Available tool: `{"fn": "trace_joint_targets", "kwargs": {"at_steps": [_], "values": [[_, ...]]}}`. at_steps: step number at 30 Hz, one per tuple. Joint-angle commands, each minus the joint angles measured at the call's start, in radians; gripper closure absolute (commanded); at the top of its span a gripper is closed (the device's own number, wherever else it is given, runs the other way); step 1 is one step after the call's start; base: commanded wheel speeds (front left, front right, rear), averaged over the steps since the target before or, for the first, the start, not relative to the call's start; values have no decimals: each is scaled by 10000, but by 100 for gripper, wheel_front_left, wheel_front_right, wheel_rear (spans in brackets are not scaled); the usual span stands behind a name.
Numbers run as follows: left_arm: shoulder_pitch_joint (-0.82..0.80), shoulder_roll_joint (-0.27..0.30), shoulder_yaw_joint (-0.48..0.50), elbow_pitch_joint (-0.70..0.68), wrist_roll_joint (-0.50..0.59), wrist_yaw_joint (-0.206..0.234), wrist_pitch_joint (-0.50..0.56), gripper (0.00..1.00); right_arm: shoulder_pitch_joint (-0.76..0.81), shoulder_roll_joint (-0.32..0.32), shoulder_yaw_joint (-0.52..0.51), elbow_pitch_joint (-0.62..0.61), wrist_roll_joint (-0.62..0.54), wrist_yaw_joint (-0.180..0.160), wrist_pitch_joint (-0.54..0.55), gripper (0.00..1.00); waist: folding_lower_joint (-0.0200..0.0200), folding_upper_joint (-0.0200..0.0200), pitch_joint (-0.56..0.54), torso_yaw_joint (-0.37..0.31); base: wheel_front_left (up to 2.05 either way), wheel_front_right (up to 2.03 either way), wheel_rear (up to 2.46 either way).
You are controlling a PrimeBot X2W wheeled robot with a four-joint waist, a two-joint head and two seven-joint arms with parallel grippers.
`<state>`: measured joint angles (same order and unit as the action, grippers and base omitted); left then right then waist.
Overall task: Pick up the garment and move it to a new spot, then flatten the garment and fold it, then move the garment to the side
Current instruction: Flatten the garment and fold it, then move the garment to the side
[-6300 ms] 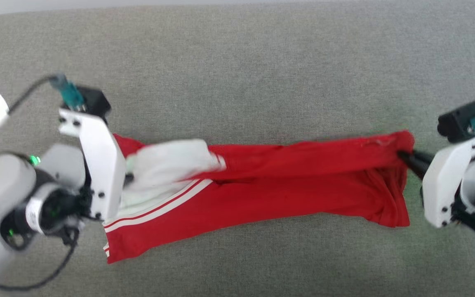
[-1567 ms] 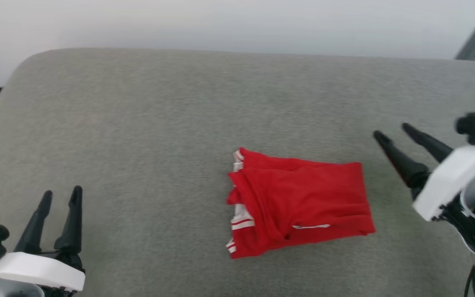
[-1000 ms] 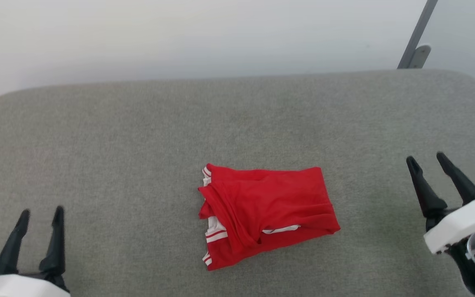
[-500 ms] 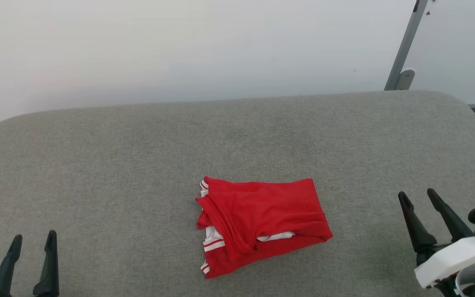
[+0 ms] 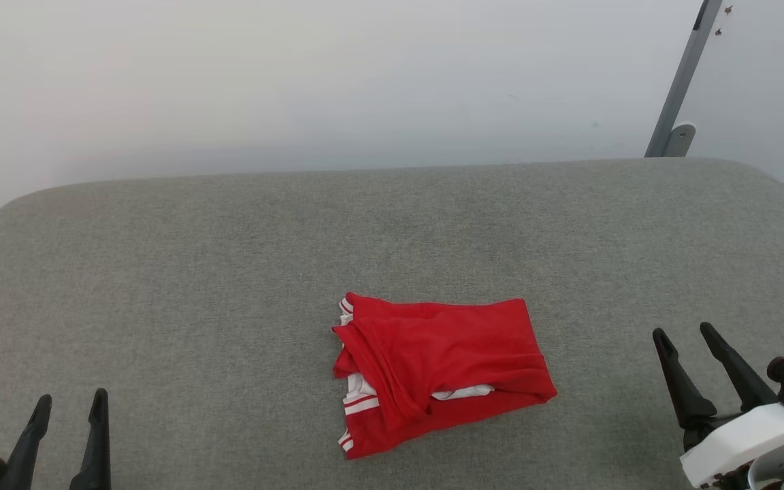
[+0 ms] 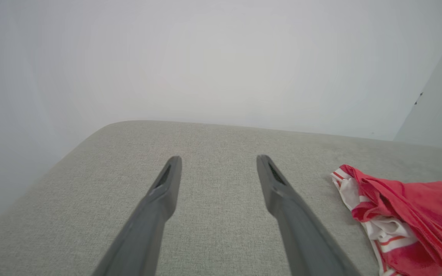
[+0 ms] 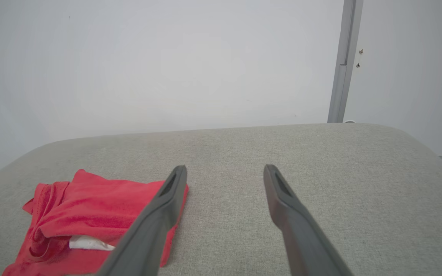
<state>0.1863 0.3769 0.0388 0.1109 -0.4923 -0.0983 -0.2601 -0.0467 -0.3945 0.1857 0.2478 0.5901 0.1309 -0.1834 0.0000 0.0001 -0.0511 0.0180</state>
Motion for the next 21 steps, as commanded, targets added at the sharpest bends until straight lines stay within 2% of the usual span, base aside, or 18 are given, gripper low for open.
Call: {"fn": "trace_joint_targets", "kwargs": {"at_steps": [1,15,21], "values": [[-151,-39,7,21,56,-62,-65,0,110,1,-42,-51,4,-3,4,0,0,-1,2,15,0,0,0],[-407,-220,-119,209,385,-232,-67,0,52,97,-52,-475,-162,-3,448,0,0,-1,55,221,0,0,0],[-455,-288,-170,178,395,-227,-65,0,-340,88,311,-561,138,-3,1305,0,0,-1,144,418,0,0,0]]}}
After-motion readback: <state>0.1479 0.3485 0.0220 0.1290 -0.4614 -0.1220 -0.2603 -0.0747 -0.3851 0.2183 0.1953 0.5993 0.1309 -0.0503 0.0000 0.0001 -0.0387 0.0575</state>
